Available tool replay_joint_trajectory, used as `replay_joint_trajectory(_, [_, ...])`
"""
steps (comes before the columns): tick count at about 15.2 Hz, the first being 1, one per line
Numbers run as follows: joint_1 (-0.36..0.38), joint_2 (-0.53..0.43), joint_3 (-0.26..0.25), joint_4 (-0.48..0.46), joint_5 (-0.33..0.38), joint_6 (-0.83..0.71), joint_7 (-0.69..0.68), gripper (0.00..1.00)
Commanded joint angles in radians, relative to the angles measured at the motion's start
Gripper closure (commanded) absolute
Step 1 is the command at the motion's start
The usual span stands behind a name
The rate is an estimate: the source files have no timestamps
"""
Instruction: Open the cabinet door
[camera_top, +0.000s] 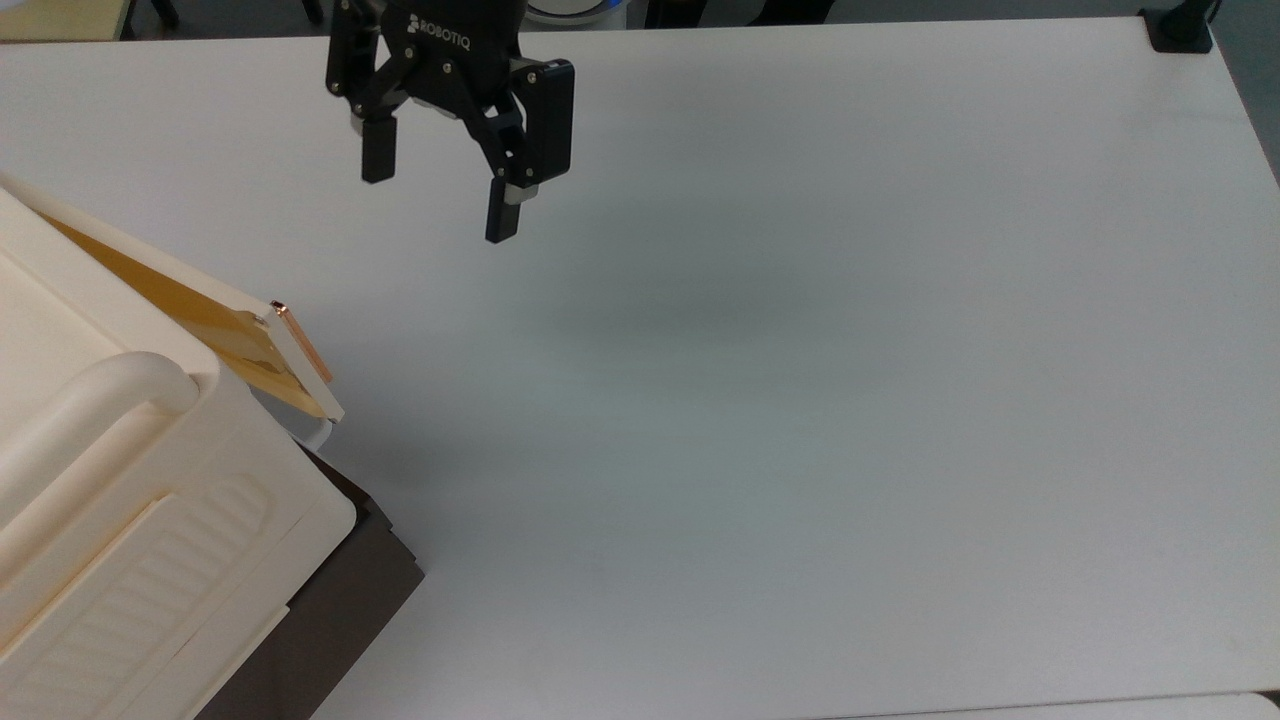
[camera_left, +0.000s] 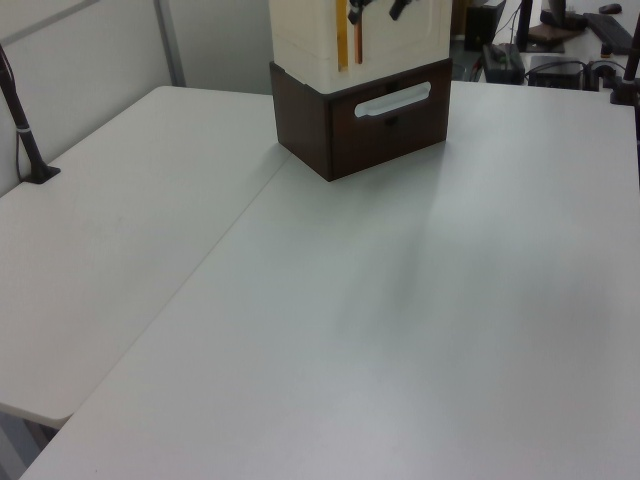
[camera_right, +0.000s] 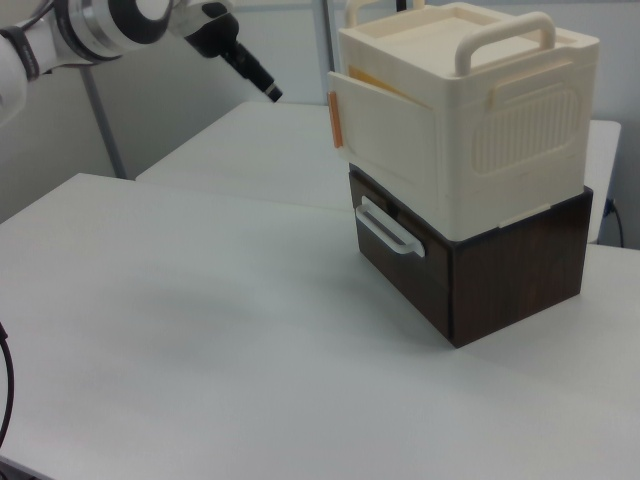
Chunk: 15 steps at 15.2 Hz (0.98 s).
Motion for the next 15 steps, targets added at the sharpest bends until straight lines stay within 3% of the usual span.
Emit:
replay_joint_trajectory(1, [-0.01, 0.003, -0.014, -0.013, -0.022, 0.153, -0.025, 0.0])
replay_joint_trajectory(7, [-0.013, 0.047, -0.065, -0.013, -0.096, 0.44, -0.028, 0.0])
replay_joint_trajectory(10, [-0.014, 0.078, -0.1, -0.013, -0.148, 0.51, -0.028, 0.0])
replay_joint_trajectory(15, [-0.014, 0.11, -0.156, -0.013, -0.148, 0.587, -0.052, 0.0])
